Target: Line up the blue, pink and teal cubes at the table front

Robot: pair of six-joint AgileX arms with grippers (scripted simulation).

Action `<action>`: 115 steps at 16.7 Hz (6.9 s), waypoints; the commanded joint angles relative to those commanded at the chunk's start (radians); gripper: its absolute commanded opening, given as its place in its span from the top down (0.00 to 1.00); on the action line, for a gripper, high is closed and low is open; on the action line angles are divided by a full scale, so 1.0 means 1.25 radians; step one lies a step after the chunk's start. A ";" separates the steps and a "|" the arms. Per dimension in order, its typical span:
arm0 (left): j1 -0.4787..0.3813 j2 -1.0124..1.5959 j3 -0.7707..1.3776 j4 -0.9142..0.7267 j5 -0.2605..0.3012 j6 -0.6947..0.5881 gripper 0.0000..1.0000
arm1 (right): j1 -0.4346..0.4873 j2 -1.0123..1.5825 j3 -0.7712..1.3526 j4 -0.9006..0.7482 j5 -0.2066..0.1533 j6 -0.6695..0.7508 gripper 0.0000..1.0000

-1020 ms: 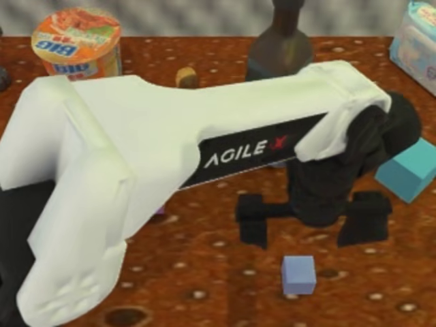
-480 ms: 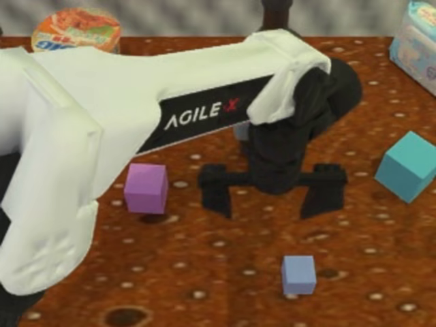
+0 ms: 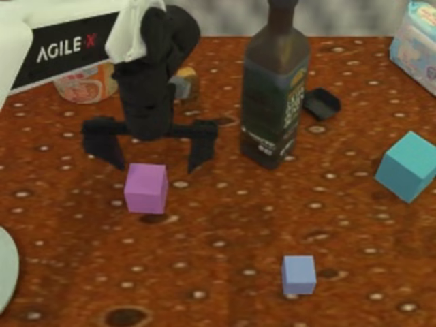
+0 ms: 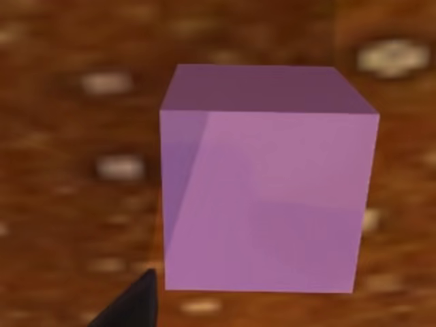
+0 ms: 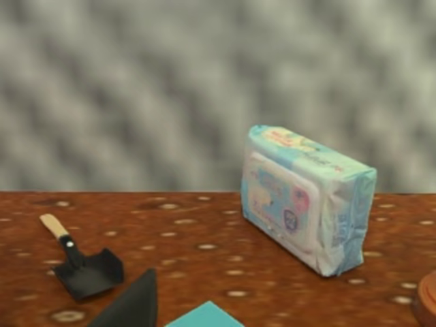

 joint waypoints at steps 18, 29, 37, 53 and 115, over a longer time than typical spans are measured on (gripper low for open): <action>0.056 0.087 -0.155 0.246 0.003 0.057 0.00 | 0.000 0.000 0.000 0.000 0.000 0.000 0.00; 0.056 0.089 -0.157 0.251 0.003 0.057 0.53 | 0.000 0.000 0.000 0.000 0.000 0.000 0.00; 0.056 0.089 -0.157 0.251 0.003 0.057 1.00 | 0.000 0.000 0.000 0.000 0.000 0.000 0.00; 0.069 -0.008 -0.053 0.060 -0.002 0.059 1.00 | 0.000 0.000 0.000 0.000 0.000 0.000 0.00; -0.359 -0.022 -0.196 0.192 -0.003 -0.417 0.00 | 0.000 0.000 0.000 0.000 0.000 0.000 0.00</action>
